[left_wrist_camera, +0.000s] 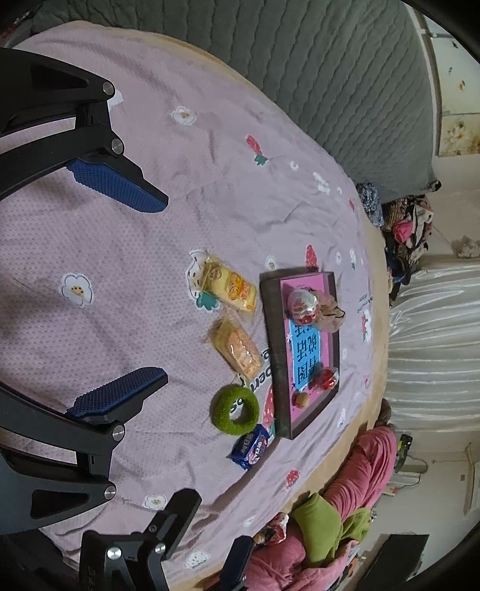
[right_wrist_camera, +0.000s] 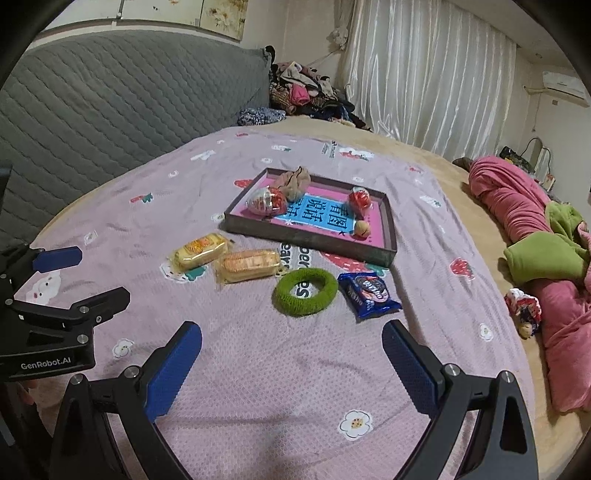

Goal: Organize objects
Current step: 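Withdraw both open tools from the tray toward the remaining snacks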

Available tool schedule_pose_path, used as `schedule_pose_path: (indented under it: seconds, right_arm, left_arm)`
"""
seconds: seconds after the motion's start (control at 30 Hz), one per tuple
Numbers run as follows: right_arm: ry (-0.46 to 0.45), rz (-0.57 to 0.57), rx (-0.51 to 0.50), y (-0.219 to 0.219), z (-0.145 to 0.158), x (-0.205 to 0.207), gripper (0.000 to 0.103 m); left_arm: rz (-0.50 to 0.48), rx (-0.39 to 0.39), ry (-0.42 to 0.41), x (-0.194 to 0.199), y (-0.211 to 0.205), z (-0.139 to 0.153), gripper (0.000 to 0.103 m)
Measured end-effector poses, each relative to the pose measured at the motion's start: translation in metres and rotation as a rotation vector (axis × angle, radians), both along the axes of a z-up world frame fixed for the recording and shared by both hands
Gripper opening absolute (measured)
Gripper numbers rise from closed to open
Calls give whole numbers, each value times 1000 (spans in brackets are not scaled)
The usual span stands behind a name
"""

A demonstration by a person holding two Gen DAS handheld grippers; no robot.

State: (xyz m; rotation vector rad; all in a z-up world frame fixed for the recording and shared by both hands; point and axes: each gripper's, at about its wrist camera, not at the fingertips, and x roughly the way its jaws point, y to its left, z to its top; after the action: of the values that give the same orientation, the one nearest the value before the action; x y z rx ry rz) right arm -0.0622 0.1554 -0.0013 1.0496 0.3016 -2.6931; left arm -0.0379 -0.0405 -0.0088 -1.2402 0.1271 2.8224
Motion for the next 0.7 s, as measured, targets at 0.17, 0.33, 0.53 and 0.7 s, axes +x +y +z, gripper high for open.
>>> schedule_pose_path:
  seconds: [0.17,0.33,0.53,0.7]
  right_arm:
    - [-19,2,2,-2,-11,-11,99]
    - [-50,-1,18,-3,-25,-26,99]
    - [-79,11,41,-13,-41,-45,99]
    - [-91,12,54,-16,-50,-59,99]
  left_arm:
    - [3,-3,-14,-10,-1,-9,87]
    - [2,0,-33,-25,-4,-21,87]
    - [4,-5,-53,-46,-5,-36,87]
    - [4,-8,-68,-61,-4,-46,87]
